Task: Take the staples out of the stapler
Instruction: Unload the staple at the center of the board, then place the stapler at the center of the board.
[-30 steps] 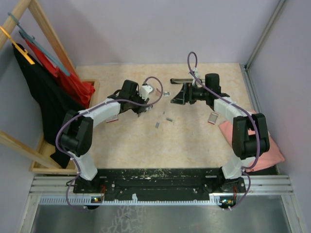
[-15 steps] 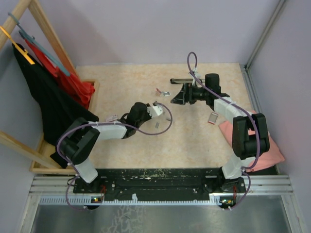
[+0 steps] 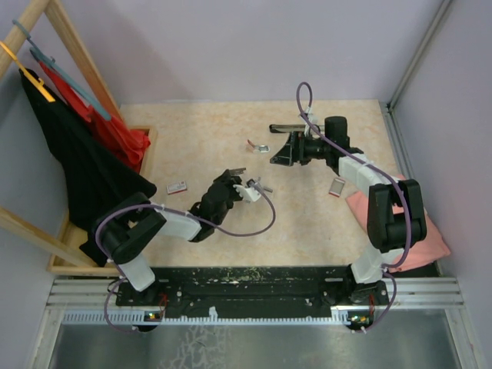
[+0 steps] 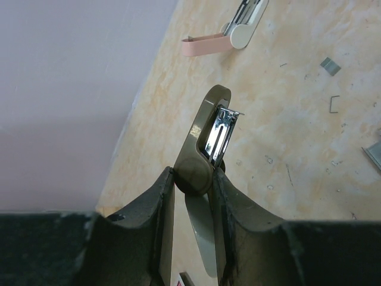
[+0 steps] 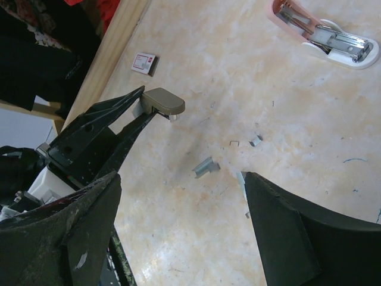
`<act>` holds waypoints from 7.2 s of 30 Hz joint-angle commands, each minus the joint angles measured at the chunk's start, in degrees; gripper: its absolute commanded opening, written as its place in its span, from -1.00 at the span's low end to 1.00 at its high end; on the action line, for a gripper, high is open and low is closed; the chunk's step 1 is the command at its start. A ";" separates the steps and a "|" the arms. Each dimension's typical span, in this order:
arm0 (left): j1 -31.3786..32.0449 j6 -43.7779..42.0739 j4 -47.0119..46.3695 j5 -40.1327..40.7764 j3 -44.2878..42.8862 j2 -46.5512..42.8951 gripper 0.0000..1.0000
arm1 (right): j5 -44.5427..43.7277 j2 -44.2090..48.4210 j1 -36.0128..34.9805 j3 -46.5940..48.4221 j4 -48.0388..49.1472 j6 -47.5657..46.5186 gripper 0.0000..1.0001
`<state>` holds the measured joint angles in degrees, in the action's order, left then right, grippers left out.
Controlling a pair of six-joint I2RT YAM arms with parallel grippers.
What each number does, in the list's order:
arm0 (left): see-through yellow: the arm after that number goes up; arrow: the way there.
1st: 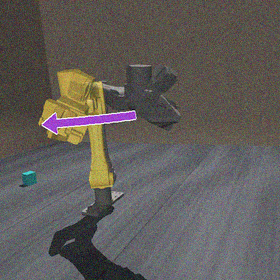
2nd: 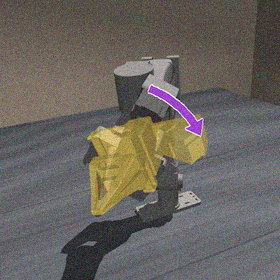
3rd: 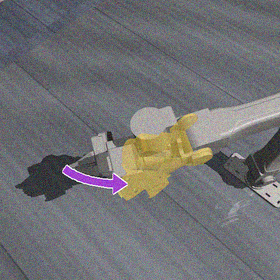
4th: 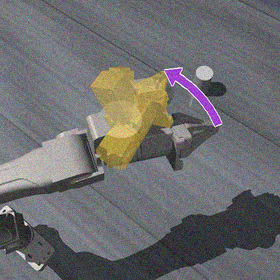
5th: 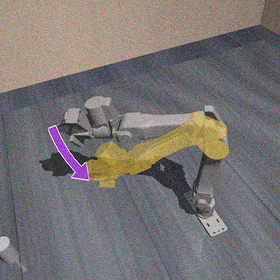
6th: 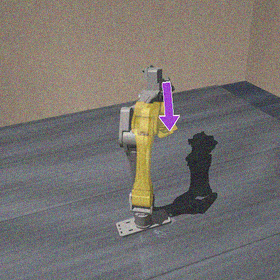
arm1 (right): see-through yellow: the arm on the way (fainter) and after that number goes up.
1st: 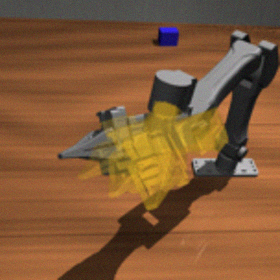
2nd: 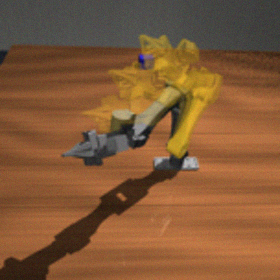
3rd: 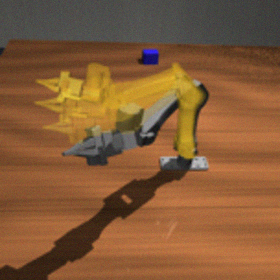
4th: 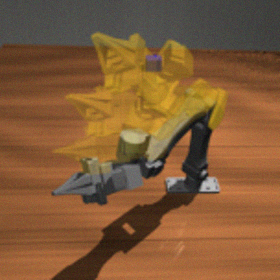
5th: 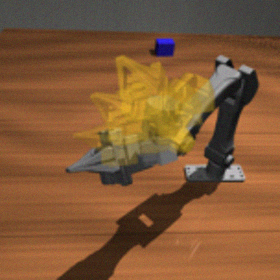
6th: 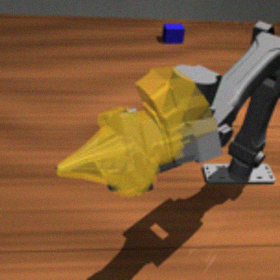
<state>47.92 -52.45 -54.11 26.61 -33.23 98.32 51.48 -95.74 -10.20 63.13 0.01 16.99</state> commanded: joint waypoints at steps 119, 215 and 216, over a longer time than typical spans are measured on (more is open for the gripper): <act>-20.22 16.31 80.20 -69.63 -30.49 -18.46 0.99 | -2.93 4.95 -23.91 -3.28 -9.07 -62.35 -1.00; -38.69 -27.16 83.36 -71.35 -43.59 10.54 -1.00 | 7.01 5.24 0.00 -7.20 -5.42 -62.26 0.51; -38.69 -27.20 83.04 -71.23 -43.61 10.65 -1.00 | 7.03 5.15 0.01 -7.15 -5.48 -62.26 0.51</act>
<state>9.69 -75.72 28.16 -42.13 -75.00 108.36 55.81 -91.55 -10.33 56.12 -6.87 -44.82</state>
